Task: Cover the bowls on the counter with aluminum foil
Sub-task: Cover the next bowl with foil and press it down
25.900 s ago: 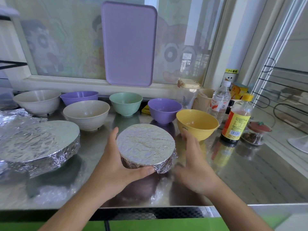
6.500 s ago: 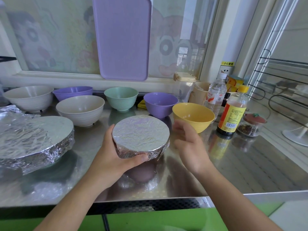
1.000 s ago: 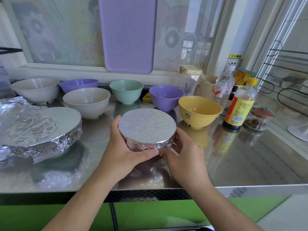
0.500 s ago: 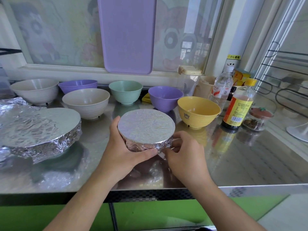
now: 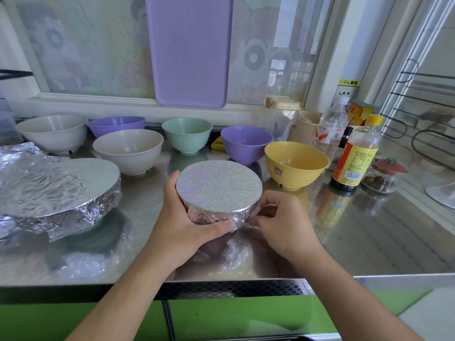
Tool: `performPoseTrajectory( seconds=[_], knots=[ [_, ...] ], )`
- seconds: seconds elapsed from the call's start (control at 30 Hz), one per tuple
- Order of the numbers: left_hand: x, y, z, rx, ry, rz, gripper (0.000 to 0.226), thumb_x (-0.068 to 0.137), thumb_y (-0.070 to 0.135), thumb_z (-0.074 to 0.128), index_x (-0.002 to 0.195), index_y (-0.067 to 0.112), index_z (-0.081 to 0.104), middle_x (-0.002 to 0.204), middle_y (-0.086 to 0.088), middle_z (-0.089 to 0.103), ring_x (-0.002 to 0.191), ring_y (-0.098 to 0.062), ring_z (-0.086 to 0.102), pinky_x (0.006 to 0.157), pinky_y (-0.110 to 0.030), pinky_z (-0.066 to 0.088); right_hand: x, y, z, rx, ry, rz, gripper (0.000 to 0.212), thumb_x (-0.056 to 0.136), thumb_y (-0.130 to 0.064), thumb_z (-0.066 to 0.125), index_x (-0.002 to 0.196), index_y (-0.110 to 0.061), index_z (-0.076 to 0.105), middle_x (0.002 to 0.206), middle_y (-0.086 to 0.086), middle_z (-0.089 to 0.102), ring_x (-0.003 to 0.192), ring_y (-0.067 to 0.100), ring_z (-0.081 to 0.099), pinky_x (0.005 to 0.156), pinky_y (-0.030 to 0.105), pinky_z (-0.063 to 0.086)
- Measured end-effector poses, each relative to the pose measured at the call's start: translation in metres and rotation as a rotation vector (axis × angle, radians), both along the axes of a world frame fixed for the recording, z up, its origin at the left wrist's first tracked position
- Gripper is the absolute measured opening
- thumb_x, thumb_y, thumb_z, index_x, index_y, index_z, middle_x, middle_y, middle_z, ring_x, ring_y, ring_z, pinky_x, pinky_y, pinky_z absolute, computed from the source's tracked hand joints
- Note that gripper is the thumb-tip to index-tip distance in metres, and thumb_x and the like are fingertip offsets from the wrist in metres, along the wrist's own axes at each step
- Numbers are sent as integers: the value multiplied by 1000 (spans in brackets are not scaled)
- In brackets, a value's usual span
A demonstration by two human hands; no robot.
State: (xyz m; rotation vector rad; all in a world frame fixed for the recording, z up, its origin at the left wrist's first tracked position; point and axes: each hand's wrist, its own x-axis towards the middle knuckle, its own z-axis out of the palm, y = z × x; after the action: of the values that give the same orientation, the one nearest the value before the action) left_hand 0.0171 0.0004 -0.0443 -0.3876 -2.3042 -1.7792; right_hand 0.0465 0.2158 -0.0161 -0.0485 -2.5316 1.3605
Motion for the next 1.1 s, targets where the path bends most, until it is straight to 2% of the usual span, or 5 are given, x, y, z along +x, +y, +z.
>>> performPoseTrajectory(
  seconds=[0.47,0.7,0.8,0.9,1.1],
  knots=[
    [3,1,4,-13,-1,2,143,45,50,100,158,39,13,142,34,43,124,24,44,88,5,37,-10,-1,-6,313,159,-89,31,78,-7,76,81,-23,50,72,-9,61,67,13,53,57,26,40],
    [2,0,3,-20,9,2,139,48,48,102,156,41,14,143,34,43,127,20,44,90,3,38,-4,0,-5,-66,0,-244,23,72,-3,76,77,-21,63,73,-2,72,74,20,75,72,44,63],
    [2,0,2,-23,16,8,138,50,46,103,155,44,14,143,35,43,128,18,45,93,-4,40,1,-4,0,-151,-29,-226,18,74,-2,82,74,-13,69,68,1,73,64,16,67,61,27,55],
    [2,0,2,-22,16,4,137,50,45,104,154,44,14,143,34,43,129,17,45,95,-6,40,5,-8,4,-208,-50,-203,13,80,2,74,77,-11,72,70,5,76,68,27,72,63,38,58],
    [2,1,1,-16,13,-11,132,54,39,104,152,45,16,142,33,45,129,15,47,97,-7,40,7,-15,0,-8,68,-189,16,87,-8,60,74,-11,70,69,3,72,77,31,67,68,41,57]
  ],
)
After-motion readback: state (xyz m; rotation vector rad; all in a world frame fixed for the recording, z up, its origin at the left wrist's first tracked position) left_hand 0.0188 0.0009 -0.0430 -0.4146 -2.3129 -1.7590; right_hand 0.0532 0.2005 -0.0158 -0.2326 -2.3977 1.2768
